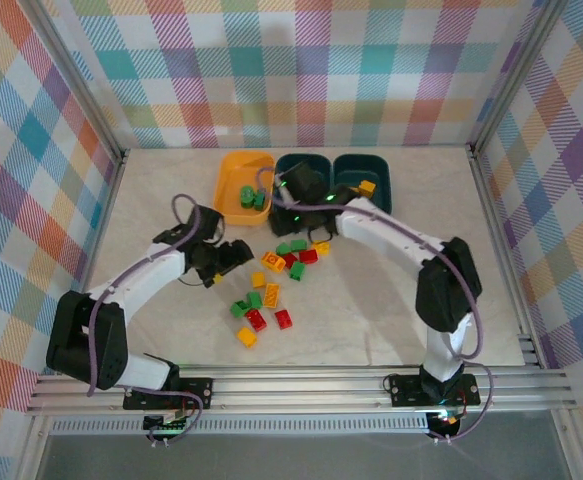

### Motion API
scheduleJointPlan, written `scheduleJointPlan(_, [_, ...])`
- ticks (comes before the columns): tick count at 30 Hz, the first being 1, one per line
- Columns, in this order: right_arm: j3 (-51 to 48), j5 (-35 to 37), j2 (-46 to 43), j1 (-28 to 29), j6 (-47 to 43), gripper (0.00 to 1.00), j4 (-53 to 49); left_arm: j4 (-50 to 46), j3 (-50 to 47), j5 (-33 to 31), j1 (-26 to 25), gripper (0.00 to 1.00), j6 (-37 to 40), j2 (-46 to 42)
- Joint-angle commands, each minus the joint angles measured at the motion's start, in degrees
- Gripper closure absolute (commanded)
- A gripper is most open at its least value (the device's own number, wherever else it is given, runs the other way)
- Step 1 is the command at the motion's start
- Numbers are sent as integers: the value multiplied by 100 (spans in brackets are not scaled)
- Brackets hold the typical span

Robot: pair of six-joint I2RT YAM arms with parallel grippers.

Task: Sort the legos into containers by color

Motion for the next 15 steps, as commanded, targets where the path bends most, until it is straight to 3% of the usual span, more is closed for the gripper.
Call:
scheduleJointPlan(1, [220, 30, 738, 376, -311, 35, -97, 162, -315, 408, 503, 15, -430, -330])
scheduleJointPlan(10, [1004, 1073, 1896, 721, -844, 30, -340, -288, -689, 372, 698, 14, -214, -1105])
scheduleJointPlan(15, [770, 934, 1813, 726, -760, 36, -210, -335, -775, 294, 700, 14, -191, -1349])
